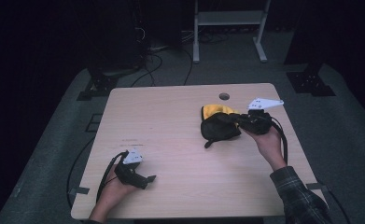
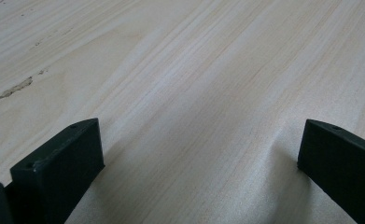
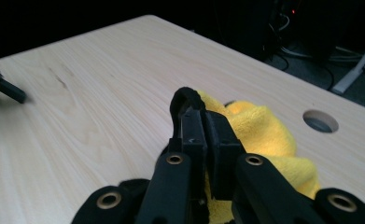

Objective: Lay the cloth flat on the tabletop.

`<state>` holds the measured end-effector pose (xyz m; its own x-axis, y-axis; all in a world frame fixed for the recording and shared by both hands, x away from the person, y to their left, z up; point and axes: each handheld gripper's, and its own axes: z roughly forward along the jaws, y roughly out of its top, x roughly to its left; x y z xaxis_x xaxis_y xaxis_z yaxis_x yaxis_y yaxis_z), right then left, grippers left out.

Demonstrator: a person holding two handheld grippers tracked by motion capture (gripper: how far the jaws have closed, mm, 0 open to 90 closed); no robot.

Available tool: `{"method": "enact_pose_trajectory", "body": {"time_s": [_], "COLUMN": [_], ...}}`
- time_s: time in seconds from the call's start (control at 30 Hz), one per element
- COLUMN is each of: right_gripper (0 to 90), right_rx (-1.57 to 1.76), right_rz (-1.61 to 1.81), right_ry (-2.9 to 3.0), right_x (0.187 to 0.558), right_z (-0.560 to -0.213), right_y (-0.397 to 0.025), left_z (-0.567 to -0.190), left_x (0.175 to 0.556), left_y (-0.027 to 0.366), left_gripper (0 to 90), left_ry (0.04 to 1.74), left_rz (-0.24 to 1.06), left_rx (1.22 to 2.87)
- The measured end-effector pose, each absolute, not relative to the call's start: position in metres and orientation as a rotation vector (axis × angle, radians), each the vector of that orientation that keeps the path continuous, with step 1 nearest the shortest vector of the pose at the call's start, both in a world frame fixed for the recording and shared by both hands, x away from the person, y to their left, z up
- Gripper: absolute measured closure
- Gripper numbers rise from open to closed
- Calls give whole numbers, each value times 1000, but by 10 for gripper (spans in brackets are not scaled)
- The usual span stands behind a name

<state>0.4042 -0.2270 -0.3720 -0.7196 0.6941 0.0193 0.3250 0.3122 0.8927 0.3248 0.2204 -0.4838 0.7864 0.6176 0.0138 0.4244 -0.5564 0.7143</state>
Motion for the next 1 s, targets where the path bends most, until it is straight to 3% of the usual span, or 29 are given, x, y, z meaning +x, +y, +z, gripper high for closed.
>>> {"method": "enact_pose_trajectory", "body": {"time_s": [1.0], "right_gripper": [869], "right_rx": [462], "right_rz": [1751], "right_ry": [2122], "right_x": [316], "right_z": [-277], "right_y": [-187], "left_z": [-484], "left_x": [325], "left_y": [220], "left_gripper": [0], "left_ry": [770], "left_rz": [337], "left_rx": [2245]}}
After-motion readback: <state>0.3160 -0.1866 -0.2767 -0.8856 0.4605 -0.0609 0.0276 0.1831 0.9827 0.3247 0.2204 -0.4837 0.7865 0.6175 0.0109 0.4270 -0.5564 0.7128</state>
